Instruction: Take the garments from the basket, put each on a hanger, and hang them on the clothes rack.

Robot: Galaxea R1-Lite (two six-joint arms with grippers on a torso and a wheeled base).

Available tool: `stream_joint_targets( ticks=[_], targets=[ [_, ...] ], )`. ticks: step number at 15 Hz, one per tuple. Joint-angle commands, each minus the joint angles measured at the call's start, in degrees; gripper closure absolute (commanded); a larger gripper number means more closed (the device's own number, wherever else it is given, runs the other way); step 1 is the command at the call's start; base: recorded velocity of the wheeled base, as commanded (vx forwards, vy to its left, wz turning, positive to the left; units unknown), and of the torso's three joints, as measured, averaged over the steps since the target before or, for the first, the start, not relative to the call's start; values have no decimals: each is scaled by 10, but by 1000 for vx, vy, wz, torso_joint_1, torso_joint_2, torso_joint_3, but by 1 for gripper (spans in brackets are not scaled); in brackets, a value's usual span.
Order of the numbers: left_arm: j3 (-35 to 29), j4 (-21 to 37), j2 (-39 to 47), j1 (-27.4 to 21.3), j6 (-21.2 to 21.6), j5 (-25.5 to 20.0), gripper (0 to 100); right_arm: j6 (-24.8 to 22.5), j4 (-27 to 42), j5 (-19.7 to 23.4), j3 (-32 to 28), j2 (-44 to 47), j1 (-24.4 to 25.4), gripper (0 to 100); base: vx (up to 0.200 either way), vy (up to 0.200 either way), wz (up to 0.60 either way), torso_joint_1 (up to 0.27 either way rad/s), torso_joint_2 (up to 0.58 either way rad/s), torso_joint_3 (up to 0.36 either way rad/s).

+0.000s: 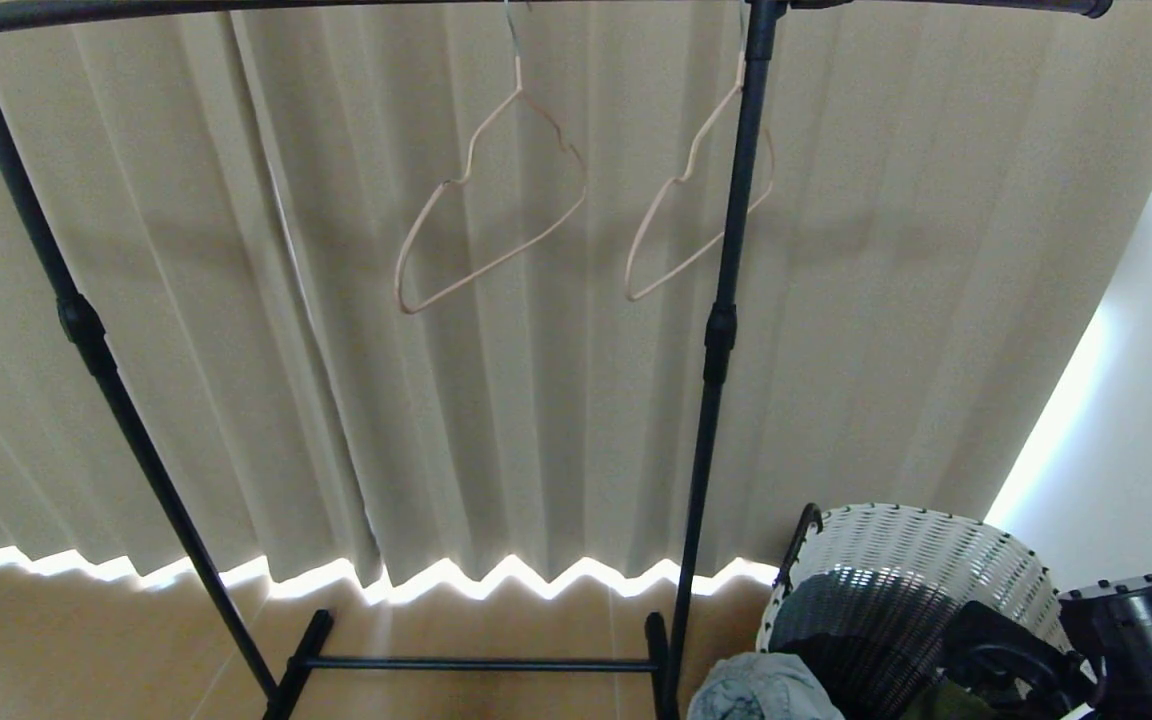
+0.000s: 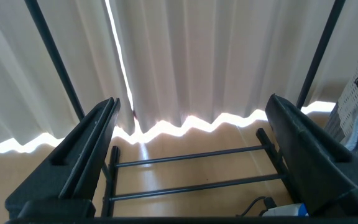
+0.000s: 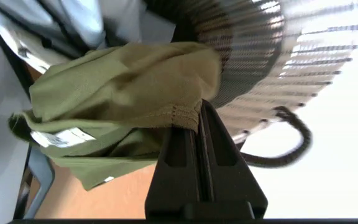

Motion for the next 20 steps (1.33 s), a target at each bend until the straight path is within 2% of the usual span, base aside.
stream_joint_targets(
  ticks=[1, 4, 8, 11, 13, 20],
  targets=[
    [0, 0, 0, 0, 0, 0, 0, 12, 5, 1, 28, -164, -23, 100, 0, 0, 0, 0, 0, 0],
    [0, 0, 0, 0, 1, 0, 0, 14, 27, 10, 23, -353, -104, 100, 0, 0, 0, 0, 0, 0],
    [0, 0, 0, 0, 1, 0, 0, 44, 34, 22, 13, -483, -116, 100, 0, 0, 0, 0, 0, 0],
    [0, 0, 0, 0, 1, 0, 0, 76, 34, 23, 2, -495, -116, 100, 0, 0, 0, 0, 0, 0],
    [0, 0, 0, 0, 1, 0, 0, 77, 34, 24, 2, -495, -116, 100, 0, 0, 0, 0, 0, 0],
    [0, 0, 0, 0, 1, 0, 0, 77, 35, 45, 2, -492, -113, 100, -200, 0, 0, 4, 2, 2]
  ],
)
